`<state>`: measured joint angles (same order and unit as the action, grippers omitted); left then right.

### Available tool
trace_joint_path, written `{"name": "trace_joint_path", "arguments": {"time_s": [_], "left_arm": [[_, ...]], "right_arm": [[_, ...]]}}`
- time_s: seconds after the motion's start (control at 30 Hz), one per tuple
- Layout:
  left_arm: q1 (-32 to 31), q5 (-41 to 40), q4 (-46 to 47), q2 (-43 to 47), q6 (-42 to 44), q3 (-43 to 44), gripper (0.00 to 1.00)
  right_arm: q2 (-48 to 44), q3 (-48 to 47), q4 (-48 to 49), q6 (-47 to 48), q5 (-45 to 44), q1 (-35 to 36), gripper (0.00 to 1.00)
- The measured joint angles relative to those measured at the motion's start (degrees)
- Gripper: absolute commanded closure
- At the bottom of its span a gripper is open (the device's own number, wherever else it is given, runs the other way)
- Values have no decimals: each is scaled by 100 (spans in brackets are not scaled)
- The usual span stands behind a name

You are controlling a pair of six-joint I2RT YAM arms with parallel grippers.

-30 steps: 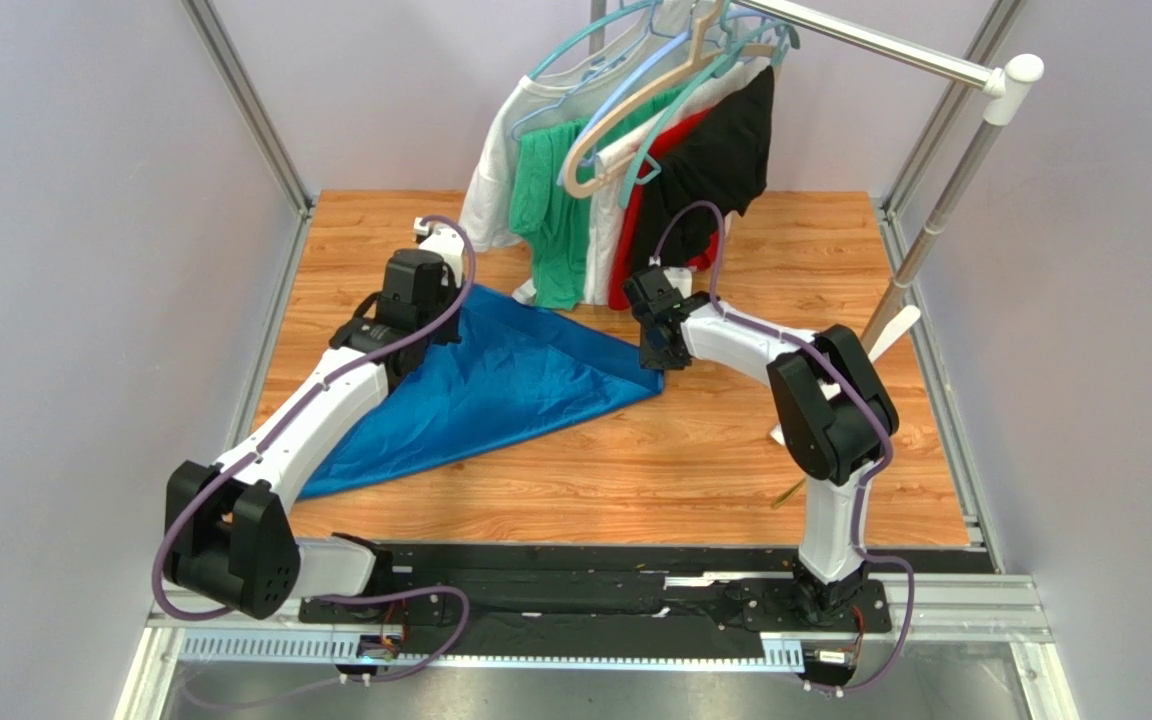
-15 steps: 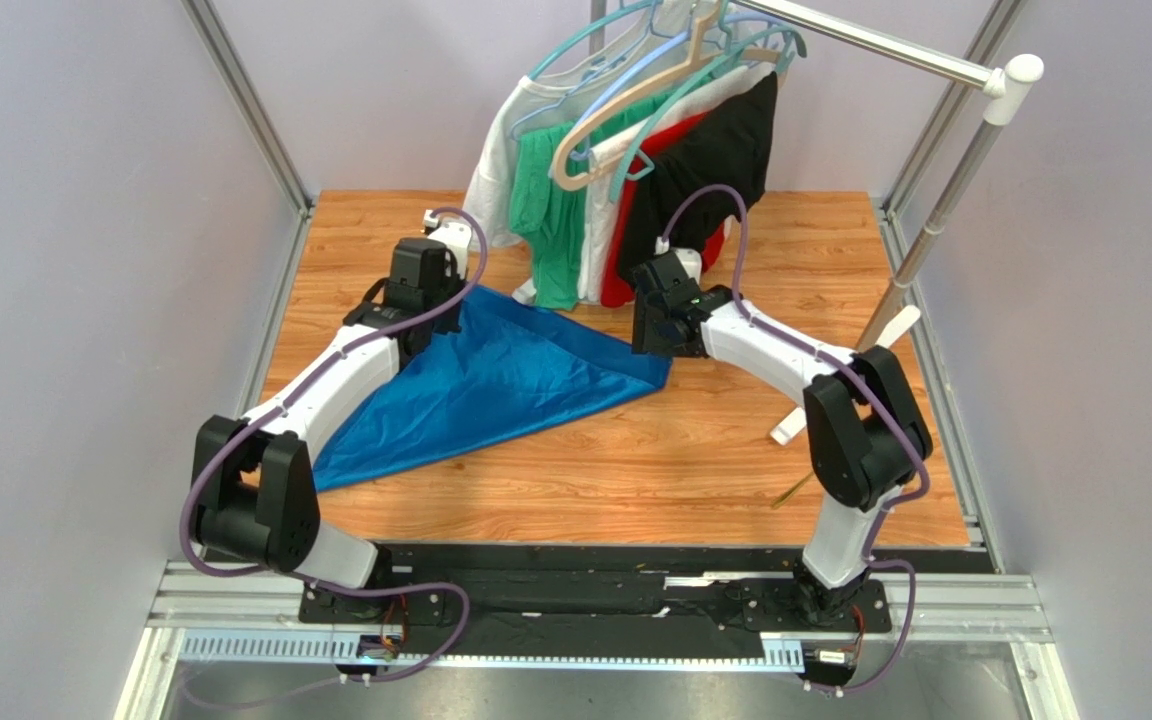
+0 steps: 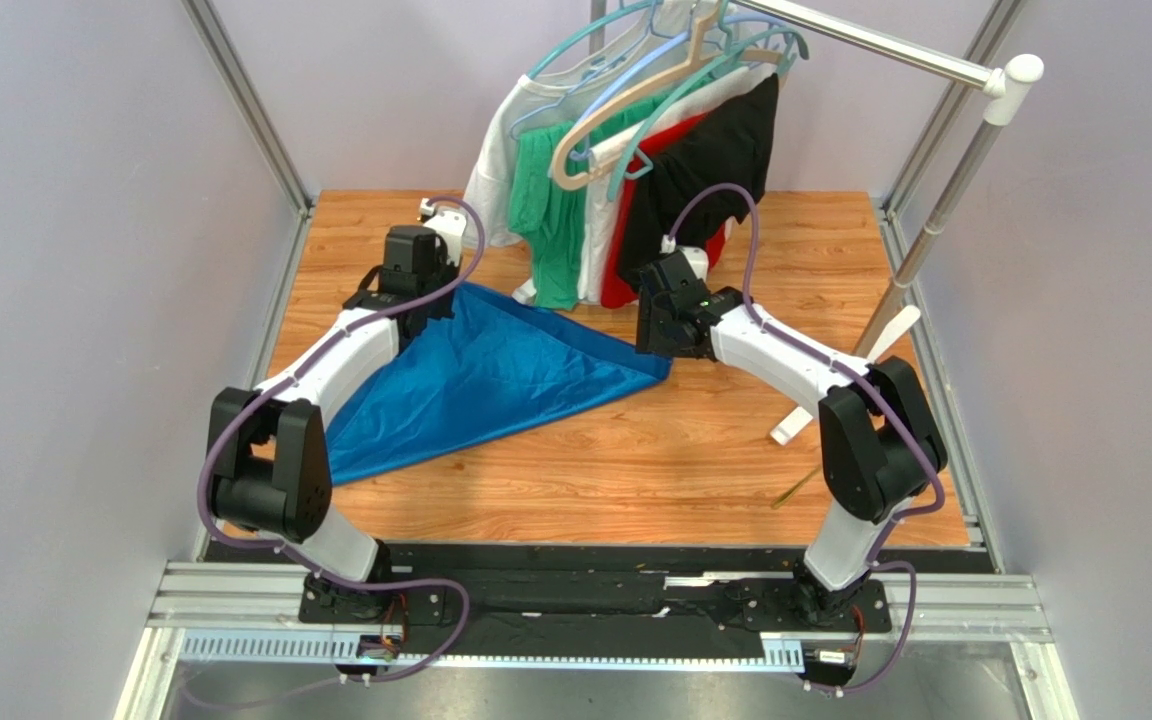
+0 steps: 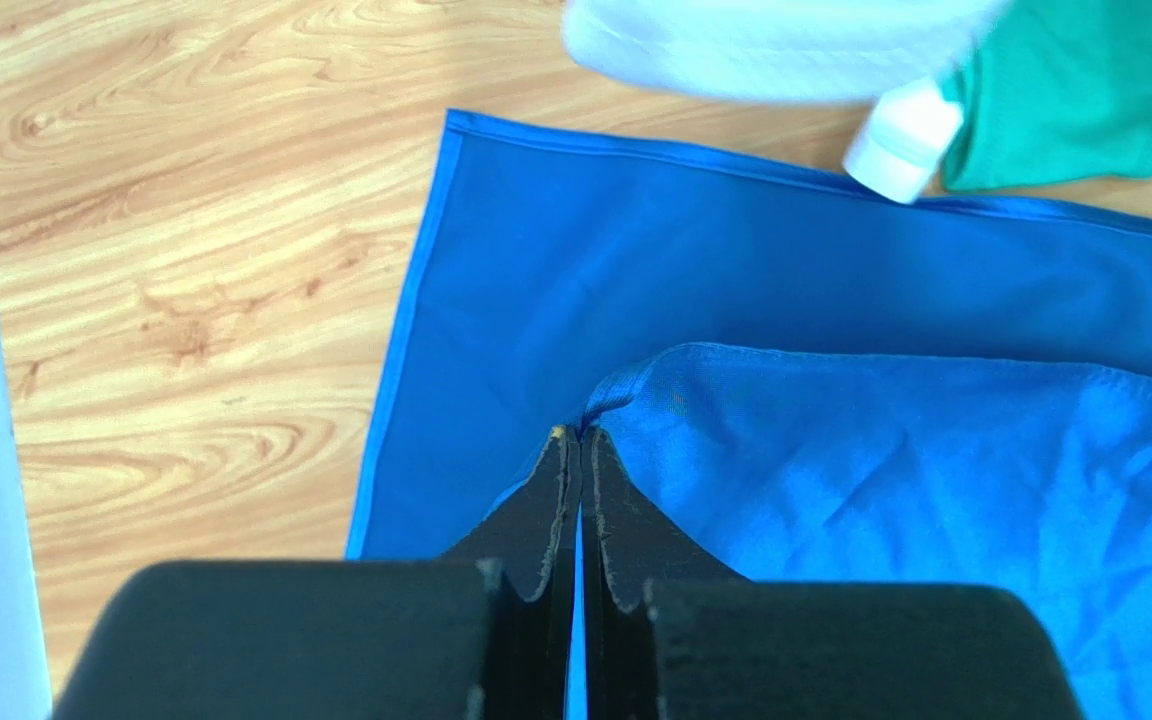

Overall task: Fold the napkin, place the utensils inside, and roll it up
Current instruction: Fold the napkin

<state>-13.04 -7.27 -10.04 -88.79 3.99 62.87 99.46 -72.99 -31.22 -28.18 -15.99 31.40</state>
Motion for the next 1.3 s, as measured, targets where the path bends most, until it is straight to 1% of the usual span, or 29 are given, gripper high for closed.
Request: {"name": "trace_joint_path", "arguments": {"time_s": [0.17, 0.43, 0.53, 0.7, 0.87, 1.3], "left_arm": [[227, 195, 149, -273, 101, 138, 100], [667, 868, 592, -328, 85, 114, 100], [723, 1047, 745, -420, 85, 116, 100], [723, 1270, 852, -833, 94, 223, 100], [726, 1364, 802, -1235, 101, 542, 100], [841, 1390, 769, -1462, 83, 1029, 100]], "right_arm": [[-87, 7, -37, 0, -2, -4, 41], [-199, 11, -79, -2, -4, -4, 41], [-197, 22, -92, -2, -2, -4, 41], [-197, 26, -107, -2, 4, -4, 41], [-197, 31, -109, -4, 9, -4, 41], [-197, 85, -111, -26, 74, -4, 41]]}}
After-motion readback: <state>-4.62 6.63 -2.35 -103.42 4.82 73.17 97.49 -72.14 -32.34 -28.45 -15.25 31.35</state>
